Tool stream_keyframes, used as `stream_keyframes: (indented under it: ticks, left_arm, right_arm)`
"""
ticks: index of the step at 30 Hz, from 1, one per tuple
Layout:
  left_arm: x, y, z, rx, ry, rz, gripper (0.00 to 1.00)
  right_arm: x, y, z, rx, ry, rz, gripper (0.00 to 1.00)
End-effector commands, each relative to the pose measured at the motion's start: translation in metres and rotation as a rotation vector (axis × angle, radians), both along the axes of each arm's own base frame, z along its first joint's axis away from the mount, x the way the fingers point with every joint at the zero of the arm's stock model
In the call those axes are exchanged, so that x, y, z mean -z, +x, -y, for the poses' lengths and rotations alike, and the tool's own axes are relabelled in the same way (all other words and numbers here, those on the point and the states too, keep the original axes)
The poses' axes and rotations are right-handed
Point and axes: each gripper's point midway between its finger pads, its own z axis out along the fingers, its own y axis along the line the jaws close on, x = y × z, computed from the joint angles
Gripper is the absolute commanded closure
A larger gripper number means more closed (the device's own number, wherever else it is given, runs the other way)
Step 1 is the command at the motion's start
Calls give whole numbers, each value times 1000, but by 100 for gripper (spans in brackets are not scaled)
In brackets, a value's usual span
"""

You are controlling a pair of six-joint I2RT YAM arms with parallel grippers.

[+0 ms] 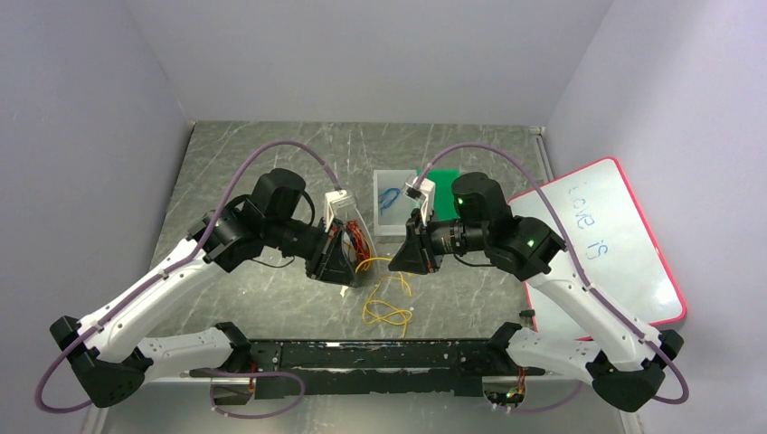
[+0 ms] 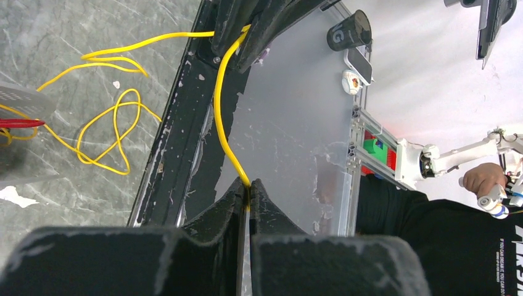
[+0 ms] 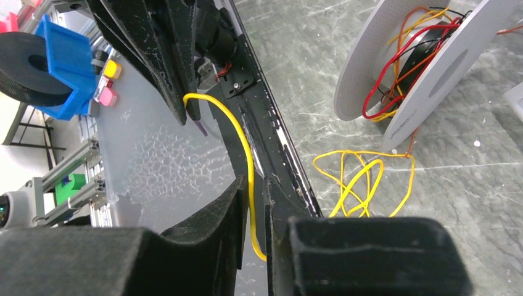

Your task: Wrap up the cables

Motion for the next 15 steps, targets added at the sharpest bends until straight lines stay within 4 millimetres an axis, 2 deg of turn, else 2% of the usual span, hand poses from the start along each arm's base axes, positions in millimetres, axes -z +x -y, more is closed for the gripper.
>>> stream_keyframes:
  ticks: [1, 15]
  left_arm:
    - [-12, -1, -1, 9, -22, 45, 93]
    - [-9, 0, -1, 9, -21, 46, 93]
  right_arm:
    - [9, -4, 5, -6, -31, -11, 79]
    - [11, -5, 10, 30, -23, -9, 78]
